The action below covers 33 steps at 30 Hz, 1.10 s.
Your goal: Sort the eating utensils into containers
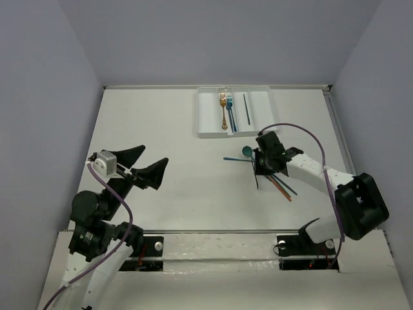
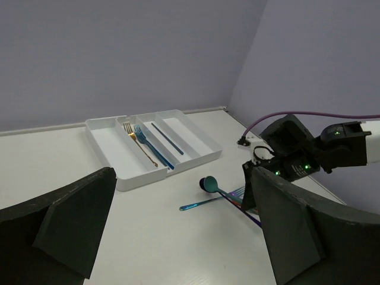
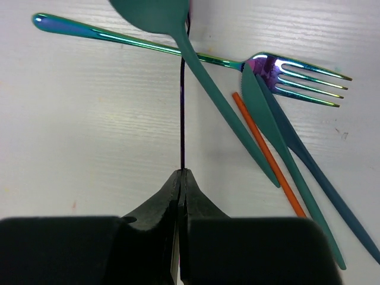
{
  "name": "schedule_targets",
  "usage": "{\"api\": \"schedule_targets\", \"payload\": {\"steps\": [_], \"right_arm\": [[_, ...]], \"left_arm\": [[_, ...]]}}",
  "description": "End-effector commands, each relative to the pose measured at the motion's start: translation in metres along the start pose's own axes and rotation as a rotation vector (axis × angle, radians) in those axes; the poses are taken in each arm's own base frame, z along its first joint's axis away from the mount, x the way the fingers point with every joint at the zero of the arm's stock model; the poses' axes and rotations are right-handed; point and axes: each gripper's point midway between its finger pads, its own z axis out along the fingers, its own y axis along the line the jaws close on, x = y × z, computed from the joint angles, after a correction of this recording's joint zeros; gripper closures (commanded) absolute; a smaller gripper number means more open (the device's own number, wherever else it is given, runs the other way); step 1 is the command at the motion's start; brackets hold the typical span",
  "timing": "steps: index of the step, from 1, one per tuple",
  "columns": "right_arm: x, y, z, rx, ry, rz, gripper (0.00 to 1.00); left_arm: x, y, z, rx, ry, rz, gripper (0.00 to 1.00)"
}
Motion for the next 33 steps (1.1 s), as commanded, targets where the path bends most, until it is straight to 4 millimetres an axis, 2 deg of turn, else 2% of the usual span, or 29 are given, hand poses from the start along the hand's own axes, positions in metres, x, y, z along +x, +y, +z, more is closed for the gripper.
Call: {"api": "schedule_targets", "payload": {"steps": [1,4,5,9,14,17,20,21,23,24,25,27,28,33], "right_arm": [[-0.033,0.025,-0.025,-0.128,-0.151,0.032,1.0],[-0.035,0.035,-0.029,-0.177,-0.145,0.033,1.0],[-0.038,0.045,-0.031,-0.232,-0.157,0.036,1.0],[-0.039,0.056,-0.032,-0.306,-0.183,0.069,1.0],[-0.025,0.052,-0.018,-0.28,-0.121,0.075,1.0],[-0.014,0.039,-0.009,-0.214,-0.113,0.064,1.0],[-0.02,0.03,-0.008,-0.164,-0.149,0.048,0.99],[-0.03,0.024,-0.009,-0.123,-0.181,0.043,0.94],[-0.035,0.015,-0.005,-0.065,-0.185,0.006,0.86],[-0.038,0.008,-0.004,-0.019,-0.186,-0.011,0.77],[-0.048,0.009,-0.004,-0.004,-0.198,-0.042,0.74],[-0.044,0.007,0.004,0.015,-0.153,-0.085,0.67],[-0.05,0.01,0.004,0.009,-0.155,-0.123,0.66],[-0.047,0.007,0.018,0.042,-0.098,-0.178,0.64]], "left_arm": [[-0.024,-0.01,-0.001,0.029,-0.067,0.015,0.01],[-0.024,-0.01,-0.001,0.03,-0.069,0.015,0.01],[-0.025,-0.01,-0.002,0.03,-0.07,0.015,0.01],[-0.025,-0.009,-0.002,0.025,-0.07,0.016,0.01],[-0.024,-0.009,-0.002,0.028,-0.068,0.015,0.01],[-0.025,-0.01,-0.002,0.031,-0.072,0.014,0.01],[-0.023,-0.01,-0.001,0.034,-0.066,0.013,0.01],[-0.023,-0.01,-0.001,0.033,-0.064,0.015,0.01],[-0.022,-0.01,0.0,0.031,-0.062,0.014,0.01],[-0.021,-0.009,0.0,0.029,-0.058,0.012,0.01],[-0.021,-0.009,0.0,0.029,-0.058,0.012,0.01],[-0.021,-0.009,0.001,0.027,-0.057,0.014,0.01],[-0.021,-0.009,0.001,0.027,-0.057,0.014,0.01],[-0.021,-0.009,0.001,0.029,-0.056,0.013,0.01]]}}
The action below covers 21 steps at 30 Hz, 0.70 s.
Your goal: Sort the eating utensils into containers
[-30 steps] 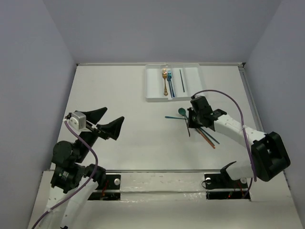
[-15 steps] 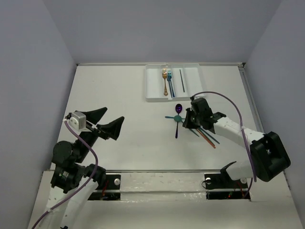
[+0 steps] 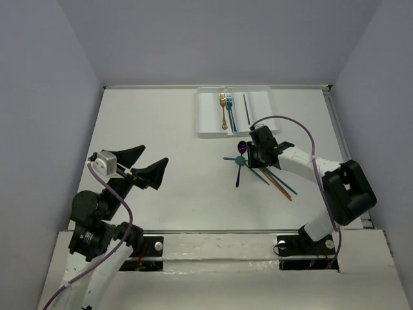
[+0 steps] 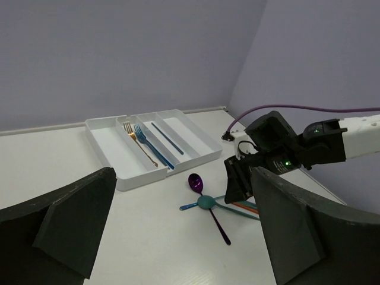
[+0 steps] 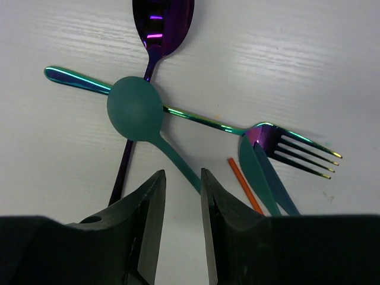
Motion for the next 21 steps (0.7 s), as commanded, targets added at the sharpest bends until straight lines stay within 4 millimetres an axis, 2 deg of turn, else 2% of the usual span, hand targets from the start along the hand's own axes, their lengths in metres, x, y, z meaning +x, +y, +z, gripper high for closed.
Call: {"api": "schedule_targets", "payload": {"steps": [1,8,13,14,15,18,21], "right_arm": [[-0.009,-0.003,0.004,0.032,0.014,-0.094,0.61],[0.007,0.003,0.014,-0.001,0.094,-0.117,0.59],[0.01,0.005,0.02,-0.009,0.125,-0.135,0.63],[0.01,0.005,0.024,-0.008,0.134,-0.144,0.66],[0.01,0.007,0.025,-0.012,0.142,-0.144,0.73],[0.007,0.009,0.026,-0.019,0.138,-0.151,0.84],[0.003,0.009,0.022,-0.023,0.127,-0.16,0.89]], "left_arm": [[-0.021,-0.009,0.001,0.029,-0.058,0.013,0.01],[-0.02,-0.009,0.002,0.032,-0.051,0.012,0.01],[-0.019,-0.009,0.002,0.033,-0.05,0.012,0.01],[-0.019,-0.009,0.002,0.031,-0.049,0.012,0.01],[-0.019,-0.009,0.002,0.033,-0.05,0.012,0.01],[-0.02,-0.009,0.002,0.03,-0.051,0.012,0.01],[-0.019,-0.009,0.002,0.03,-0.05,0.012,0.01]]}}
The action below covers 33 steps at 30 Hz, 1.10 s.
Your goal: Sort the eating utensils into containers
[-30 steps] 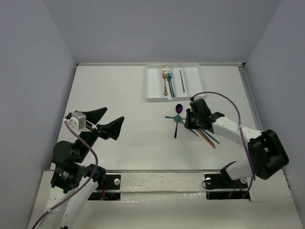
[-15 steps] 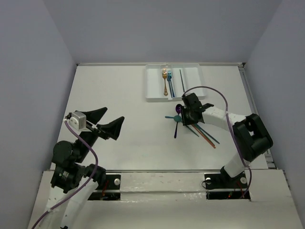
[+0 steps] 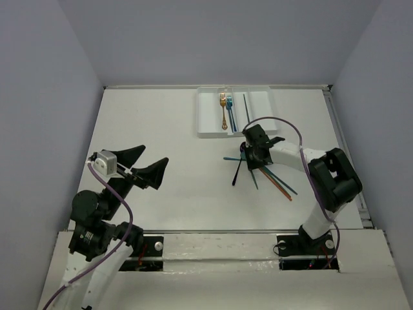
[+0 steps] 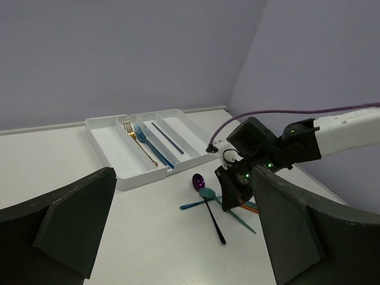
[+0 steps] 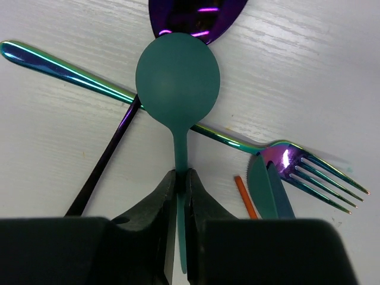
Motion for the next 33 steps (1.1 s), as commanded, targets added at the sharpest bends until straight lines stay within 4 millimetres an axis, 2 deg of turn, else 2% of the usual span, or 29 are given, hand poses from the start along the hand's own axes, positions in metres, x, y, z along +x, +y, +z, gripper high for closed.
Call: {"api": "schedule_targets", "payload": {"steps": [1,7,10,11,14,21,26,27,28,31,32,33], "right_arm": [[-0.017,0.007,-0.01,-0.028,-0.035,-0.032,0.92],[-0.029,0.008,-0.036,-0.044,-0.083,-0.051,0.98],[-0.042,0.01,-0.061,-0.069,-0.147,-0.041,1.0],[-0.052,0.011,-0.074,-0.077,-0.191,-0.029,1.0],[-0.074,0.009,-0.096,-0.062,-0.287,0.008,1.0],[-0.132,-0.005,-0.128,0.004,-0.49,0.09,1.0],[-0.178,-0.029,-0.139,0.05,-0.586,0.125,1.0],[-0.195,-0.034,-0.146,0.057,-0.625,0.134,1.0],[-0.2,-0.047,-0.133,0.086,-0.607,0.147,1.0],[-0.227,-0.066,-0.125,0.097,-0.63,0.15,1.0],[-0.23,-0.083,-0.104,0.118,-0.594,0.16,1.0],[-0.234,-0.089,-0.096,0.119,-0.585,0.163,1.0]], "left_arm": [[-0.02,-0.009,0.002,0.031,-0.051,0.012,0.01],[-0.02,-0.009,0.002,0.031,-0.053,0.013,0.01],[-0.02,-0.009,0.002,0.03,-0.051,0.011,0.01],[-0.019,-0.009,0.002,0.032,-0.051,0.011,0.01],[-0.02,-0.009,0.001,0.031,-0.053,0.011,0.01],[-0.02,-0.008,0.001,0.026,-0.053,0.012,0.01],[-0.019,-0.007,0.003,0.021,-0.05,0.013,0.01],[-0.018,-0.006,0.003,0.018,-0.046,0.012,0.01],[-0.018,-0.006,0.003,0.015,-0.045,0.012,0.01],[-0.017,-0.005,0.004,0.011,-0.042,0.011,0.01],[-0.017,-0.004,0.004,0.008,-0.043,0.012,0.01],[-0.016,-0.003,0.005,0.005,-0.036,0.011,0.01]]}}
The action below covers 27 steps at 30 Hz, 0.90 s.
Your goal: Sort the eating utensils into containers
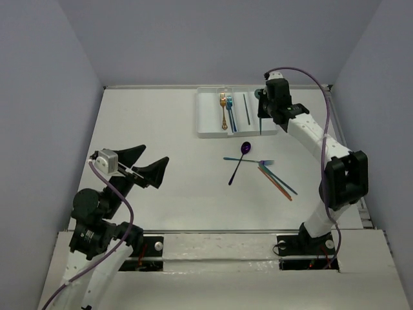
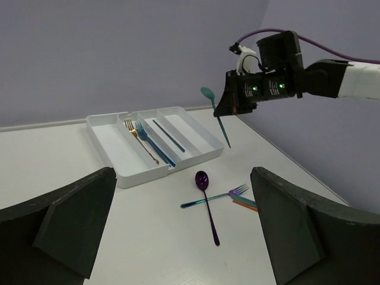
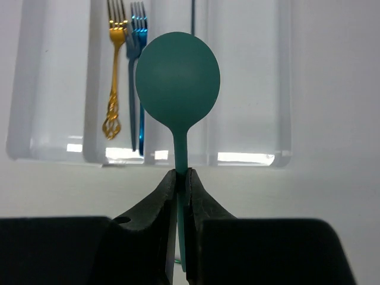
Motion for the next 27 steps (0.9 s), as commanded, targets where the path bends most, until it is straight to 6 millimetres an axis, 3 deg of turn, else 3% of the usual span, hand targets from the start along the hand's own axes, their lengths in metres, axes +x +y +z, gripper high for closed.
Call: {"api": "schedule_targets", "payload": {"steps": [1,2,3,9,12,17,20,22,24,27], "right_arm": [[-0.032,-0.034,0.048,0.045,-0.051,0.012,1.0],[-0.044,-0.041,0.055,0.043,-0.067,0.023,1.0],[-0.035,-0.039,0.072,0.039,-0.042,0.017,1.0],[-0.03,-0.06,0.128,0.063,0.003,0.027,1.0],[-0.037,-0.067,0.141,0.08,-0.001,0.018,1.0],[-0.023,-0.084,0.168,0.116,0.047,0.007,0.97],[-0.016,-0.085,0.173,0.128,0.079,0.013,0.76],[-0.018,-0.082,0.171,0.114,0.076,0.022,0.49],[-0.028,-0.078,0.16,0.094,0.057,0.045,0.36],[-0.028,-0.067,0.144,0.042,0.058,0.095,0.33]], "left_arm": [[-0.017,-0.005,0.004,0.012,-0.042,0.012,0.01],[-0.017,-0.005,0.004,0.012,-0.042,0.012,0.01],[-0.016,-0.004,0.005,0.012,-0.038,0.013,0.01],[-0.013,0.0,0.009,-0.002,-0.024,0.017,0.01],[-0.012,0.0,0.011,0.001,-0.018,0.017,0.01],[-0.012,0.002,0.011,-0.007,-0.017,0.022,0.01],[-0.013,0.002,0.012,-0.007,-0.017,0.025,0.01],[-0.013,0.002,0.012,-0.005,-0.017,0.025,0.01],[-0.014,0.001,0.011,0.001,-0.021,0.026,0.01],[-0.015,-0.001,0.01,0.006,-0.025,0.026,0.01]]}}
